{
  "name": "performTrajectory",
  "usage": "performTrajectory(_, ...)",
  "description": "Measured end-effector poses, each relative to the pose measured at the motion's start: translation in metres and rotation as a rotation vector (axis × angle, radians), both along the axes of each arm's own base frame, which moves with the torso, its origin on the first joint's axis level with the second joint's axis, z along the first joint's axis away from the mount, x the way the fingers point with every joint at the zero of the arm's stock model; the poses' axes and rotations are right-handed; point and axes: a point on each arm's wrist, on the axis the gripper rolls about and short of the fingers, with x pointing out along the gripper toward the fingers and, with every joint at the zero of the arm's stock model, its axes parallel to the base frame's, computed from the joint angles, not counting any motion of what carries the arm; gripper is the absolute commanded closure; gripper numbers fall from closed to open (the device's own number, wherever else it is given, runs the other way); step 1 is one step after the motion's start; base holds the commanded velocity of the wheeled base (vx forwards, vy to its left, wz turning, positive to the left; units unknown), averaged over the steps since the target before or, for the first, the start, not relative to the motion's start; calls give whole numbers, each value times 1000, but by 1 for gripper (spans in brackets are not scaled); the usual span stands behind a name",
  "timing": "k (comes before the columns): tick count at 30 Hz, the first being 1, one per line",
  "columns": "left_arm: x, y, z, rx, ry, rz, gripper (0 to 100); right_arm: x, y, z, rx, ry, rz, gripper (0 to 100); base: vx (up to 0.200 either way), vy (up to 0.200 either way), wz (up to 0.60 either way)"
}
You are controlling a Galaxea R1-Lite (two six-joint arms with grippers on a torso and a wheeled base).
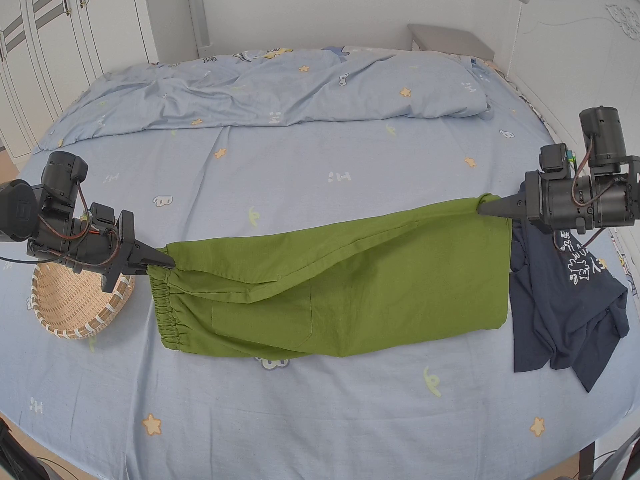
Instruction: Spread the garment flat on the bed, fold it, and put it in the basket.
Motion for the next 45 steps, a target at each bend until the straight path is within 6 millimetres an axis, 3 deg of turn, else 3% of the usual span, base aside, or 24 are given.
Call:
performTrajectory(6, 14, 1, -10, -2, 31, -7, 100, 15, 5, -4, -12, 20, -7, 100, 0, 0, 0)
performTrajectory(11, 17, 0, -18, -2, 54, -13, 100, 9, 9, -8, -16, 38, 10, 100, 0, 0, 0)
performTrajectory(17, 16, 0, -24, 0, 74, -20, 100, -27, 12, -2, -6, 47, 44, 100, 0, 0, 0)
performTrajectory(25, 14, -1, -30, 10, 79, -37, 100, -95, 15, 8, 1, 60, 133, 100, 0, 0, 0)
performTrajectory(30, 12, -2, -32, 16, 81, -48, 100, -119, 13, 8, -4, 50, 161, 100, 0, 0, 0)
performTrajectory(38, 11, -1, -31, 17, 78, -48, 100, -123, 12, 20, 28, -8, 150, 100, 0, 0, 0)
performTrajectory(45, 9, 2, -26, 9, 62, -42, 100, -101, 15, 33, 41, -43, 117, 100, 0, 0, 0)
